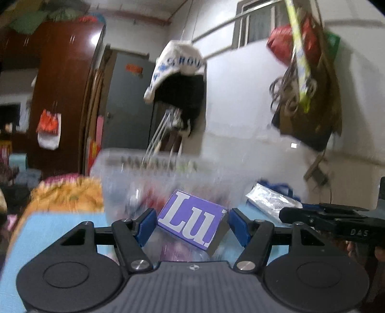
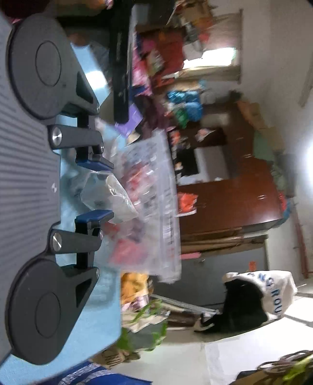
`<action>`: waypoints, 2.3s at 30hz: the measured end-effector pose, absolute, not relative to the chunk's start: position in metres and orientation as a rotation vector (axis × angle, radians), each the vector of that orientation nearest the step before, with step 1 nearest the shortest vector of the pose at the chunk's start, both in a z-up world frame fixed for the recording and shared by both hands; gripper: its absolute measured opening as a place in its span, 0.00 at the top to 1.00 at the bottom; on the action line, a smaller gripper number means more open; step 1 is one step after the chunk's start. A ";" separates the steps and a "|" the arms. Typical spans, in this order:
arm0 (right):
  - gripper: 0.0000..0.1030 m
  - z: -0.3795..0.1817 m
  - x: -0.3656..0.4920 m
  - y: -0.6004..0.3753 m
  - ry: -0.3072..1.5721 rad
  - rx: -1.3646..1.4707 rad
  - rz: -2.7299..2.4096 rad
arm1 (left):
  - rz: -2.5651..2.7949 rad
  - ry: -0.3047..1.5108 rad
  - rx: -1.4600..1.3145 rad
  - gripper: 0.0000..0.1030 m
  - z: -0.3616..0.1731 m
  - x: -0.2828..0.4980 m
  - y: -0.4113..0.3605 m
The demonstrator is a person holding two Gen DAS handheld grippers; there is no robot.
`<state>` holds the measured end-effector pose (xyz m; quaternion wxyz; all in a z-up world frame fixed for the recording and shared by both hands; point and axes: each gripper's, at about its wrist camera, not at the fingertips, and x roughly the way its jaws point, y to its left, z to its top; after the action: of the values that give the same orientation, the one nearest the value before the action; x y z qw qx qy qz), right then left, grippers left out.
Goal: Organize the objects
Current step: 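Lift both items over the white basket and open both grippers, then grasp the white KENT pack with the left gripper while the right grasps a white-and-blue box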
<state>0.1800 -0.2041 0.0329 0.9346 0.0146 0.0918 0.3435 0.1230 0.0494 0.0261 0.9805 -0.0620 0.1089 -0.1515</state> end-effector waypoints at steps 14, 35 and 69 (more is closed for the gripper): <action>0.16 0.107 0.303 -0.124 0.213 -0.204 0.600 | -0.161 0.448 -0.162 0.12 0.075 0.287 0.053; 0.13 0.007 0.278 -0.113 0.604 -0.086 0.588 | -0.093 0.532 -0.018 0.17 -0.016 0.162 0.103; 0.68 -0.001 0.249 -0.178 0.519 0.001 0.574 | -0.106 0.580 -0.017 0.54 -0.027 0.170 0.089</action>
<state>0.2495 -0.1780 -0.0008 0.9260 0.0006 0.2531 0.2800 0.1696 0.0887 -0.0272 0.9568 -0.0086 0.2858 -0.0523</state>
